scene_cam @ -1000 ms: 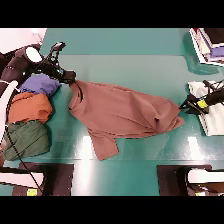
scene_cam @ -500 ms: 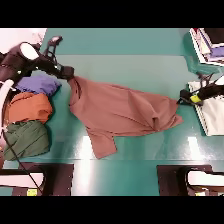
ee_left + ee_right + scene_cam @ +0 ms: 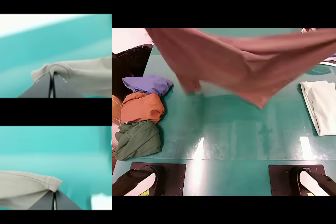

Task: Fold the shirts.

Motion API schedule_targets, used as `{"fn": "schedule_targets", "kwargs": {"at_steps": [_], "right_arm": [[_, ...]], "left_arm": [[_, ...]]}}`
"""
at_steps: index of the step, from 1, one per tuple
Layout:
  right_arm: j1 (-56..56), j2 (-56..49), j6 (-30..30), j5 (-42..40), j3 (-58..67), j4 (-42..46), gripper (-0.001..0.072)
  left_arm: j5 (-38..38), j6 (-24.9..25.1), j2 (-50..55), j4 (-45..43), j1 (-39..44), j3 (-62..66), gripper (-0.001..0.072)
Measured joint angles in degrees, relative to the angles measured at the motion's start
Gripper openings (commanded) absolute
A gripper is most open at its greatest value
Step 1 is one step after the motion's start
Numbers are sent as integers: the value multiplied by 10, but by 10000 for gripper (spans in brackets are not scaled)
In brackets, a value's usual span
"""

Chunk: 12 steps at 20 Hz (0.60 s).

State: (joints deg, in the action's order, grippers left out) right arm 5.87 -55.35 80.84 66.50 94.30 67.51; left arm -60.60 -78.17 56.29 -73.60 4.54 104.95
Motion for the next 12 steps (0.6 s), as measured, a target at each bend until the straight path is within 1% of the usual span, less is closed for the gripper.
{"fn": "schedule_targets", "kwargs": {"at_steps": [3, 6, 10, 12], "right_arm": [[0, 45, 0, 23, 75, 4, 14], [0, 54, 5, 66, 147, 33, 14], [0, 9, 14, 142, 233, 64, 14], [-7, -23, 20, 162, 241, 69, 14]], "left_arm": [[-1, -15, -73, -3, 0, 33, 22], [-5, -32, -115, -3, 0, 57, 22], [-45, -43, -124, 6, 0, 67, 22], [-84, -48, -107, 10, 0, 46, 22]]}}
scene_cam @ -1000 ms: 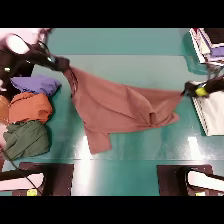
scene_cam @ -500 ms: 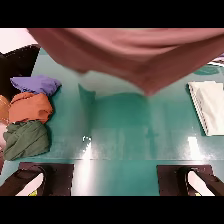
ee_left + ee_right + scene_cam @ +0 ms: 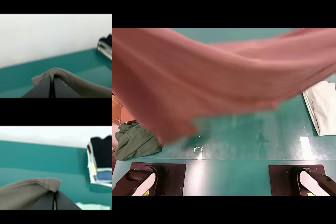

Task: Fold the shirts.

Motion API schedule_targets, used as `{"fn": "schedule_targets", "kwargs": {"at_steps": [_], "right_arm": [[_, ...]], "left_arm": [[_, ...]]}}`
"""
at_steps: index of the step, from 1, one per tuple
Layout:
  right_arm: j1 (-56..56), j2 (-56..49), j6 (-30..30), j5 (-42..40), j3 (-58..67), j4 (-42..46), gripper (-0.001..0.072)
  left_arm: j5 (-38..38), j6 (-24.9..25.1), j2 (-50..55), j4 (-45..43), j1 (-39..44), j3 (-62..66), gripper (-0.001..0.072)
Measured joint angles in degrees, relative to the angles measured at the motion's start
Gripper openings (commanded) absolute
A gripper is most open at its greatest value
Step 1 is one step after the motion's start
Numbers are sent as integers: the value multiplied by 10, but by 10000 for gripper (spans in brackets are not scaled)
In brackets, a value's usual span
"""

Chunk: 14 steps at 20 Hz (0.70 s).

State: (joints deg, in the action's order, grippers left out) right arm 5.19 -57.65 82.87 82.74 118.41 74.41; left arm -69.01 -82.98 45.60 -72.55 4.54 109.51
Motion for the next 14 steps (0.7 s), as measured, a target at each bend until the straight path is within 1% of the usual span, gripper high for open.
{"fn": "schedule_targets", "kwargs": {"at_steps": [3, 6, 8, 10, 13, 14], "right_arm": [[-21, -60, 6, 17, -44, 6, 14], [-42, -137, 10, 25, -112, 17, 14], [-48, -190, 11, 19, -143, 26, 14], [-52, -243, 12, 3, -157, 31, 14], [-59, -313, 14, -17, -141, 32, 19], [-61, -332, 14, -20, -127, 32, 107]], "left_arm": [[-43, -3, 39, 6, 0, -85, 22], [-51, 1, 96, 7, 1, -221, 23], [-17, 12, 144, 8, 2, -309, 23], [40, 25, 200, 8, 1, -363, 24], [123, 34, 281, 8, 0, -384, 26], [143, 34, 303, 8, 0, -379, 209]]}}
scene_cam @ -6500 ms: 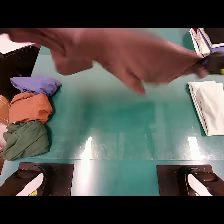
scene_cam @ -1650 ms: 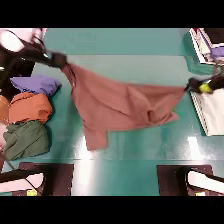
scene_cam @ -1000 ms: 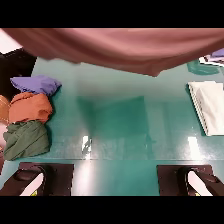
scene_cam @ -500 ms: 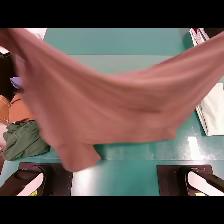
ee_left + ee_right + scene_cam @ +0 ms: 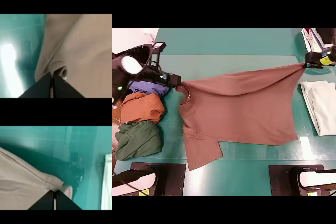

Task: Fold the shirts.

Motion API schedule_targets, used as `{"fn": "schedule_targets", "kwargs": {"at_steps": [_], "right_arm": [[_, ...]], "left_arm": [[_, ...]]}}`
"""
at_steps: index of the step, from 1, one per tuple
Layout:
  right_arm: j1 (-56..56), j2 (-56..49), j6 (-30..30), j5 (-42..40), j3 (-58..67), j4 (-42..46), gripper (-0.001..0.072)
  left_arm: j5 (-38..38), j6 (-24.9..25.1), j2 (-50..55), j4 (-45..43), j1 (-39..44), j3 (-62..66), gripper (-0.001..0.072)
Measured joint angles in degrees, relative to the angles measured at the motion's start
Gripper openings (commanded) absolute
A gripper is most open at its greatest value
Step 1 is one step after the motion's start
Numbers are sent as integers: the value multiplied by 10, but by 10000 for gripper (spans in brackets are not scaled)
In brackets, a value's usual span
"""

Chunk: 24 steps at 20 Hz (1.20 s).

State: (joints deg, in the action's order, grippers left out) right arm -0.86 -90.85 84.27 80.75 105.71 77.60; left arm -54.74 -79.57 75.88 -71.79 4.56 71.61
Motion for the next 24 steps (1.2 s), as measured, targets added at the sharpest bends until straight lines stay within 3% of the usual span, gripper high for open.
{"fn": "schedule_targets", "kwargs": {"at_steps": [1, 2, 5, 10, 17, 24], "right_arm": [[-1, -16, 0, 0, 13, 0, 348], [-2, -30, 0, 3, 27, 1, 387], [-1, -45, 0, 26, 54, 0, 382], [35, 20, -13, 56, -21, -66, 377], [74, 191, -45, 27, -261, -185, 377], [70, 302, -52, -17, -390, -207, 377]], "left_arm": [[15, 1, 16, 0, 0, 7, 526], [26, 1, 28, 0, 0, 16, 621], [14, -1, 44, -6, -4, 57, 621], [-97, -11, -5, -18, -52, 62, 621], [-149, -14, -159, 22, -83, -188, 622], [-82, 25, -201, 111, -86, -367, 621]]}}
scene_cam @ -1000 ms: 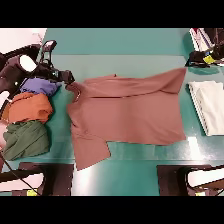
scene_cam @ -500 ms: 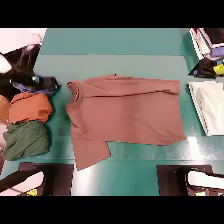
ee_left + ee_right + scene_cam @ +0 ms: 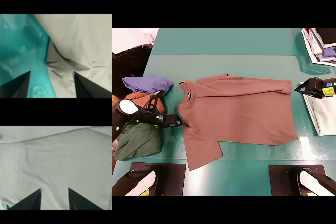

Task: Fold the shirts.

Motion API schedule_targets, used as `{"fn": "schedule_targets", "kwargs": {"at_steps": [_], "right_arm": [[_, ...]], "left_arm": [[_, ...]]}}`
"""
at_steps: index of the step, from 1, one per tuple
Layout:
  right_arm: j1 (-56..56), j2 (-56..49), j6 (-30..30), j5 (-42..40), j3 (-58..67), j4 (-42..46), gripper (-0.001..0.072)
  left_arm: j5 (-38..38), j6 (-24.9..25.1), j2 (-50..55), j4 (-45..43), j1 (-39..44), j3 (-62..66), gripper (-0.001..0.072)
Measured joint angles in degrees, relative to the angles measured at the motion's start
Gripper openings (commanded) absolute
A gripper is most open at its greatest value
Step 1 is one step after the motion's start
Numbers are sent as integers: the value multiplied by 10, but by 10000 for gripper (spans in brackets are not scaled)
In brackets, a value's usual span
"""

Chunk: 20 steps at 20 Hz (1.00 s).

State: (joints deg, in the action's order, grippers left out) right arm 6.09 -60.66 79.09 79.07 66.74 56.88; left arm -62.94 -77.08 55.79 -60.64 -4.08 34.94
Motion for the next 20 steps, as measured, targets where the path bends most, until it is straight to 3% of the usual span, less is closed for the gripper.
{"fn": "schedule_targets", "kwargs": {"at_steps": [8, 9, 11, 12, 17, 18, 19, 20], "right_arm": [[-1, 40, -1, -9, -23, -3, 377], [-1, 42, 0, -9, -23, -3, 377], [1, 44, 1, -9, -24, -3, 377], [4, 46, 2, -7, -24, -3, 377], [62, 75, 17, 40, -45, 44, 381], [82, 87, 21, 53, -65, 68, 401], [104, 99, 26, 65, -92, 88, 496], [127, 112, 28, 73, -128, 103, 532]], "left_arm": [[44, 35, -2, 44, 29, -54, 619], [50, 36, -2, 47, 42, -56, 507], [60, 34, -2, 45, 60, -59, 68], [64, 30, -2, 40, 66, -60, 24], [44, 7, -4, 9, 76, -40, 23], [36, 4, -5, 3, 78, -30, 23], [30, 0, -5, 0, 78, -20, 23], [25, -2, -6, -2, 79, -10, 23]]}}
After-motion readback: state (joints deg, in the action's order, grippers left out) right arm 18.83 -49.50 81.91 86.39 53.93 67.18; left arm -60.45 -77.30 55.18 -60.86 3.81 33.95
